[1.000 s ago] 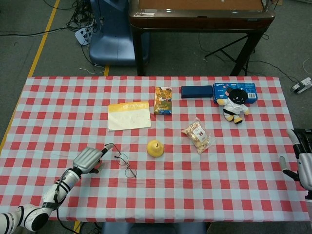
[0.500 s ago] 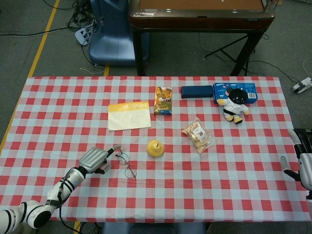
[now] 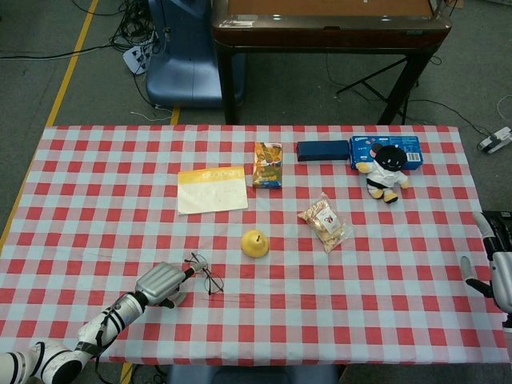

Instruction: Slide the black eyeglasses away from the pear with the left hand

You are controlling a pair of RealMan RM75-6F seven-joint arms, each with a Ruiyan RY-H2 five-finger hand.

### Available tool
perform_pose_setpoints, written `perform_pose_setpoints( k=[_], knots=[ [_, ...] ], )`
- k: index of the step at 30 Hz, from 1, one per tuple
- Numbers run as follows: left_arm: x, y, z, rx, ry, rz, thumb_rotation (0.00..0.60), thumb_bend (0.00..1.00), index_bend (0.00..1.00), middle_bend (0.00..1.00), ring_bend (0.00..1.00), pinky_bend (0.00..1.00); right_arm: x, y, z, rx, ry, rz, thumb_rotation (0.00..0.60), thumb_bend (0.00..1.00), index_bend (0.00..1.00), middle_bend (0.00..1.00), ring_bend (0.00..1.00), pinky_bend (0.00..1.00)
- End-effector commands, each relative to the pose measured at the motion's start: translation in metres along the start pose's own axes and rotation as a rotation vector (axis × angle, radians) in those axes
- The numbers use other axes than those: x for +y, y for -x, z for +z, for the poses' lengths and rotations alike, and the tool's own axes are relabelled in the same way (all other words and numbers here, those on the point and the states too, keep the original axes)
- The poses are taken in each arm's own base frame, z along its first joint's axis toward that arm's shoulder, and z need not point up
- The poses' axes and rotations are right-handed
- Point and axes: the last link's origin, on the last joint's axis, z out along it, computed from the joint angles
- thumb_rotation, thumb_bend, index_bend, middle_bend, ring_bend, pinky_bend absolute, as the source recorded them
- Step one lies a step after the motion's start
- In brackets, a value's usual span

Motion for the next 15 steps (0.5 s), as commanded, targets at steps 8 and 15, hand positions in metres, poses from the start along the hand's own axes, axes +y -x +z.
perform_pose_setpoints(
  k=[8,15],
  knots=[
    [0.0007,0.0093,0.0011,-0.032,0.004,0.026,0.6,0.51,0.0,1.0,0.93,0.97,0.0006,-0.0003,-0.0017,0.001,0.001,0.001,0.6,0.43,0.0,0.09,0.0,0.07],
    [0.0022,0.0128,0.0006,-0.044,0.002,0.03,0.6,0.51,0.0,1.0,0.93,0.97,0.0006,-0.0008,-0.0018,0.003,-0.001,0.001,0.6,0.43,0.0,0.09,0.0,0.07]
  ],
)
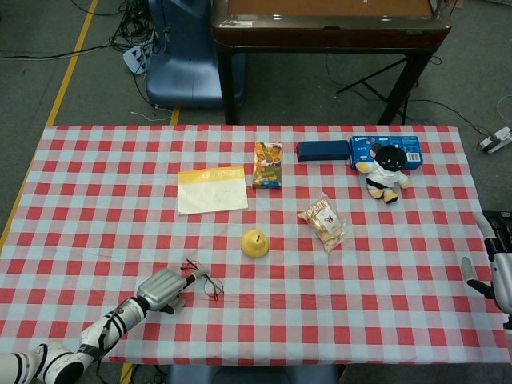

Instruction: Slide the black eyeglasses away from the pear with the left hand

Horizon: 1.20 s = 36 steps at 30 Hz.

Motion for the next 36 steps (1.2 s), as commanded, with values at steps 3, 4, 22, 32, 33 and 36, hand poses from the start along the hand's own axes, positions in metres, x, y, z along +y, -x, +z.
perform_pose_setpoints(
  k=[3,4,22,32,33,36],
  knots=[
    [0.002,-0.001,-0.001,0.006,0.002,-0.003,0.6,0.51,0.0,1.0,0.93,0.97,0.0,0.0,0.0,0.001,0.002,0.0,0.6,0.43,0.0,0.09,0.0,0.07],
    [0.002,-0.002,-0.002,0.014,0.002,-0.004,0.6,0.51,0.0,1.0,0.93,0.97,0.0,-0.001,-0.001,0.002,0.001,0.001,0.6,0.43,0.0,0.09,0.0,0.07],
    [-0.04,-0.044,-0.047,0.313,-0.184,0.014,0.6,0.51,0.0,0.89,0.79,0.93,0.002,-0.001,-0.002,-0.016,0.003,-0.005,0.6,0.43,0.0,0.09,0.0,0.07],
    [-0.093,-0.049,-0.108,0.457,-0.483,0.014,0.6,0.38,0.03,0.41,0.38,0.47,-0.002,0.006,0.002,-0.084,-0.043,-0.007,0.6,0.43,0.0,0.09,0.0,0.07],
    [-0.096,-0.048,-0.116,0.473,-0.511,0.006,0.6,0.36,0.03,0.37,0.34,0.42,-0.003,0.007,0.002,-0.086,-0.049,-0.004,0.6,0.43,0.0,0.09,0.0,0.07],
    [-0.101,-0.044,-0.133,0.506,-0.567,-0.003,0.6,0.32,0.03,0.29,0.26,0.33,-0.005,0.008,0.003,-0.097,-0.061,-0.001,0.6,0.43,0.0,0.09,0.0,0.07]
  ],
)
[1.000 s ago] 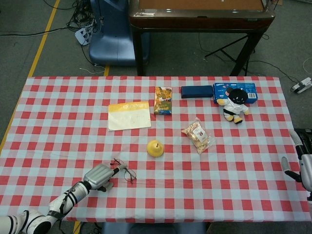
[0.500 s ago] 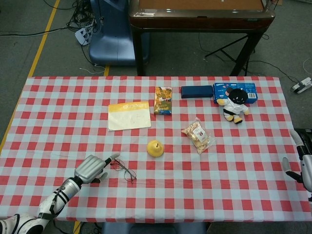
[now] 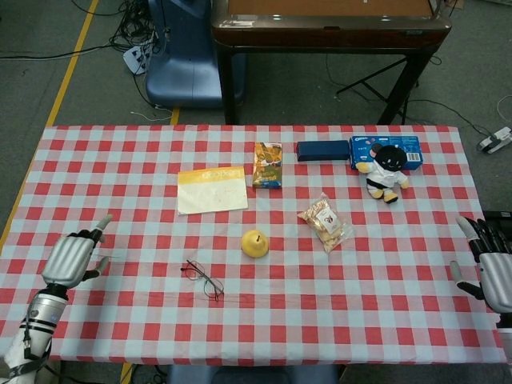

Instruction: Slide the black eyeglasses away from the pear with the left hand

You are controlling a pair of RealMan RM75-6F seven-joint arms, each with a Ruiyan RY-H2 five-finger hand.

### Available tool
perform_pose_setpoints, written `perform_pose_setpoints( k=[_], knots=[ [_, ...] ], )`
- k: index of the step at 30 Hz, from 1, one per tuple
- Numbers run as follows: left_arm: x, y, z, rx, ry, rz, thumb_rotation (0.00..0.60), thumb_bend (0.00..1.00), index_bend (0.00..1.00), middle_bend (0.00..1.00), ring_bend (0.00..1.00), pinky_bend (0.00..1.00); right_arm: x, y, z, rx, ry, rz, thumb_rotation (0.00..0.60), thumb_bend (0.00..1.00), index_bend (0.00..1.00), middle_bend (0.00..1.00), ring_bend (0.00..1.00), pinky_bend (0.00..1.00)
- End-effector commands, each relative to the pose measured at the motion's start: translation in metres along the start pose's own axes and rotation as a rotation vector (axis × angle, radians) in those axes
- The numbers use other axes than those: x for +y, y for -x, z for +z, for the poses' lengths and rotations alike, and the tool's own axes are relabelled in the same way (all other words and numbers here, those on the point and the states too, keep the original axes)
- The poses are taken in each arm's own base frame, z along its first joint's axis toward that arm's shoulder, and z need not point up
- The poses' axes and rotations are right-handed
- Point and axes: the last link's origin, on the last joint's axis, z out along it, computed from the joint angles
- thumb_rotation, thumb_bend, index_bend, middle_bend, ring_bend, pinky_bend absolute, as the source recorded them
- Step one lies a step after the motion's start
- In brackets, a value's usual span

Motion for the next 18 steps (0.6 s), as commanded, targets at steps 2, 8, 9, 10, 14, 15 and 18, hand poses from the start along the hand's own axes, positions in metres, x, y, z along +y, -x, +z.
perform_pose_setpoints(
  k=[2,8,9,10,14,15,18],
  knots=[
    [-0.021,-0.006,-0.02,0.042,-0.085,0.001,0.6,0.32,0.03,0.26,0.23,0.29,-0.002,0.002,0.001,-0.02,-0.015,0.001,0.6,0.43,0.0,0.09,0.0,0.07],
    [-0.037,-0.003,-0.052,0.055,-0.157,0.014,0.6,0.32,0.03,0.25,0.22,0.23,-0.008,0.004,0.004,-0.04,-0.044,0.014,0.6,0.43,0.0,0.09,0.0,0.07],
    [-0.038,-0.002,-0.059,0.053,-0.17,0.012,0.6,0.32,0.03,0.25,0.22,0.23,-0.008,0.005,0.004,-0.04,-0.047,0.019,0.6,0.43,0.0,0.09,0.0,0.07],
    [-0.039,-0.001,-0.064,0.053,-0.177,0.01,0.6,0.32,0.03,0.25,0.22,0.22,-0.009,0.005,0.004,-0.04,-0.049,0.021,0.6,0.43,0.0,0.09,0.0,0.07],
    [-0.039,0.001,-0.079,0.077,-0.199,0.001,0.6,0.32,0.03,0.24,0.22,0.22,-0.013,0.004,0.006,-0.034,-0.065,0.031,0.6,0.43,0.0,0.09,0.0,0.07],
    [-0.038,0.002,-0.082,0.089,-0.202,-0.005,0.6,0.32,0.03,0.24,0.22,0.22,-0.014,0.004,0.007,-0.03,-0.072,0.033,0.6,0.43,0.0,0.09,0.0,0.07],
    [-0.036,0.002,-0.087,0.115,-0.206,-0.021,0.6,0.32,0.03,0.24,0.22,0.21,-0.018,0.004,0.007,-0.02,-0.087,0.035,0.6,0.43,0.0,0.09,0.0,0.07]
  ],
)
